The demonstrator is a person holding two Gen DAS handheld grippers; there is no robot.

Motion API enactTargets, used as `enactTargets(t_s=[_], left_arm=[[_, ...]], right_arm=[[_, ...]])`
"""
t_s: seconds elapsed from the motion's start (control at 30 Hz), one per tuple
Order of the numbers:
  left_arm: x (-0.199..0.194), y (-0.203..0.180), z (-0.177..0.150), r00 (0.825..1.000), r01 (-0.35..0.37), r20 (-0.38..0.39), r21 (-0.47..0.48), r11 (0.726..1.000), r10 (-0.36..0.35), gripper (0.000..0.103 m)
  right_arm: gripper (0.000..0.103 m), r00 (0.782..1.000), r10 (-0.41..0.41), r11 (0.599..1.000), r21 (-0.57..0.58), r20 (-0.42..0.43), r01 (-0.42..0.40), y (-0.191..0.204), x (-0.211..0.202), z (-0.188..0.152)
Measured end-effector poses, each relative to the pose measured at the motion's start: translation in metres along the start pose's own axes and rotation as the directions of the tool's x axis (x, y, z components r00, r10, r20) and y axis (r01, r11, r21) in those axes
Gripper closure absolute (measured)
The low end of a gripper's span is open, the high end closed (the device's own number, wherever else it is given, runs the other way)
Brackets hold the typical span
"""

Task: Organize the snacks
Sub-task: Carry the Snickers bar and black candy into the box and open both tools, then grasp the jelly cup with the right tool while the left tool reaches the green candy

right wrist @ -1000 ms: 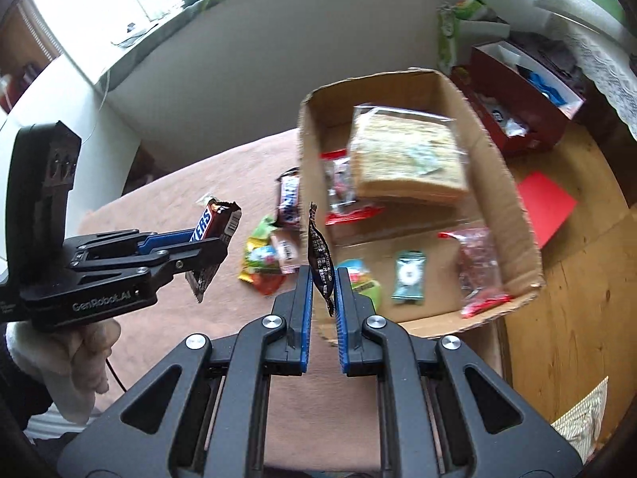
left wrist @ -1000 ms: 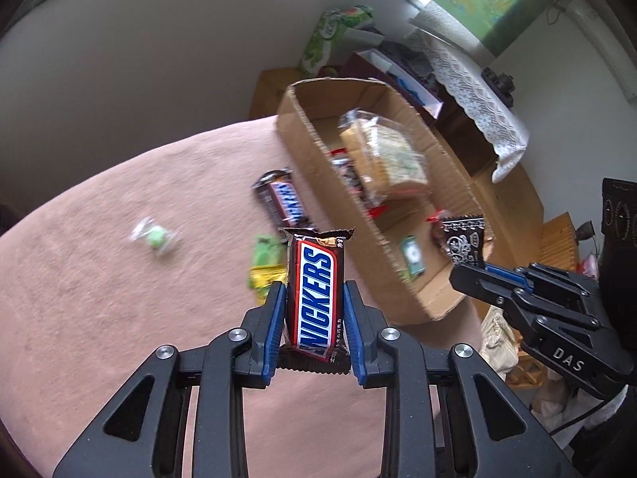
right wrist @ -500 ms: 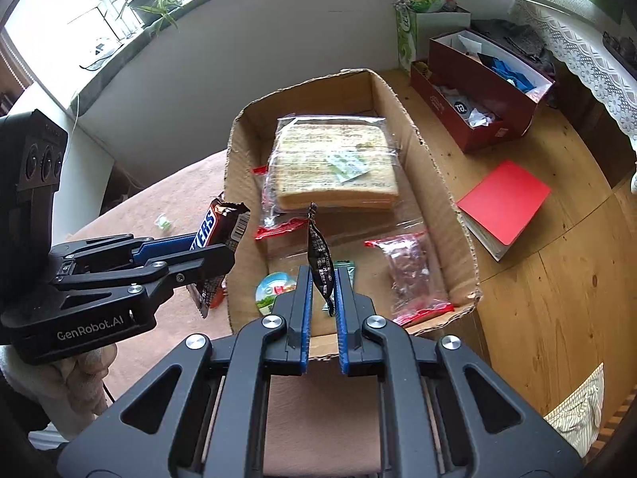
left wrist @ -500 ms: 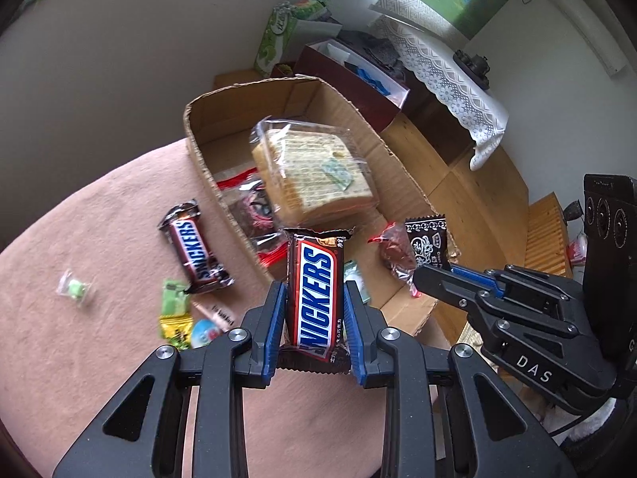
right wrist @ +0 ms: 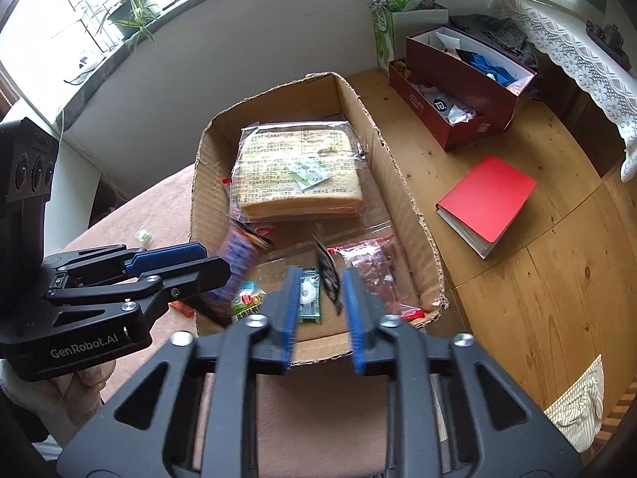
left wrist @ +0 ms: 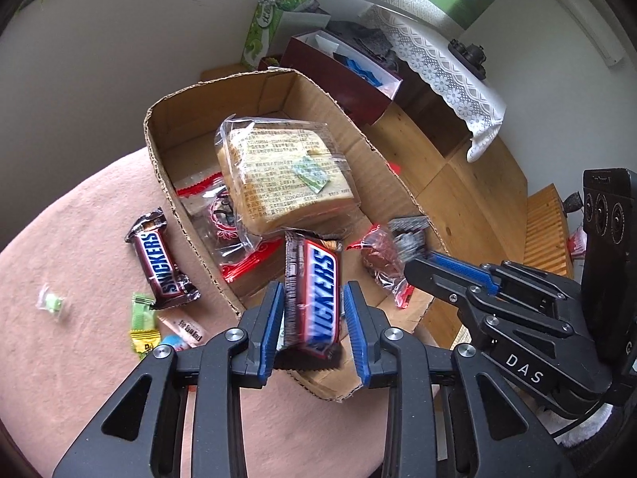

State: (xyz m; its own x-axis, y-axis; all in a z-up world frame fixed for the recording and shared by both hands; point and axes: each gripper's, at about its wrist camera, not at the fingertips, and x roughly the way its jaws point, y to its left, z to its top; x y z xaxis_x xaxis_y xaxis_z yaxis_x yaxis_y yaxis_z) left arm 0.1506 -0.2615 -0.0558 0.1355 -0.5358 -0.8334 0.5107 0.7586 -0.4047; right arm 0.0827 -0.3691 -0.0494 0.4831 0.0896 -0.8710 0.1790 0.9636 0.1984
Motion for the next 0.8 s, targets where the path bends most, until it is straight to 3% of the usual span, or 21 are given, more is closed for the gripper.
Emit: enactTargets(t_s=[0.03, 0.2, 0.27, 0.47, 0.67, 0.8], left_arm=[[-0.001, 0.001, 0.0, 1.0, 0.005, -0.002, 0.0, 1.0, -0.005, 0.073], [-0.005, 0.004, 0.001, 1.0, -0.001, 0.002, 0.001, 1.0, 0.001, 0.073], [-0.009, 0.007, 0.001, 1.0, 0.002, 0.005, -0.004, 1.0, -0.002, 0.073], [-0.028, 0.024, -0.007, 1.0, -0.017, 0.021, -0.01, 1.0, 0.017, 0.073], [-0.049, 0.066, -0.02, 0.998, -0.053, 0.038, -0.105, 0.993, 0.057, 0.073], [-0.062, 0.094, -0.036, 0.993, -0.105, 0.044, -0.117, 0.988, 0.111, 0.073]], right_arm=[[0.06, 1.0, -0.005, 1.0, 0.001, 0.006, 0.005, 0.0, -0.001, 0.0], [0.058, 1.0, -0.015, 1.0, 0.01, 0.016, 0.015, 0.0, -0.005, 0.001], [0.05, 1.0, -0.021, 1.0, 0.013, 0.022, 0.021, 0.001, -0.007, 0.001], [0.039, 0.999, 0.008, 1.0, 0.009, 0.054, -0.008, 0.014, -0.014, -0.003], [0.038, 0.994, 0.081, 0.997, -0.006, 0.076, -0.081, 0.039, -0.021, -0.019], [0.038, 0.985, 0.136, 0.99, -0.049, 0.11, -0.131, 0.068, -0.023, -0.035]])
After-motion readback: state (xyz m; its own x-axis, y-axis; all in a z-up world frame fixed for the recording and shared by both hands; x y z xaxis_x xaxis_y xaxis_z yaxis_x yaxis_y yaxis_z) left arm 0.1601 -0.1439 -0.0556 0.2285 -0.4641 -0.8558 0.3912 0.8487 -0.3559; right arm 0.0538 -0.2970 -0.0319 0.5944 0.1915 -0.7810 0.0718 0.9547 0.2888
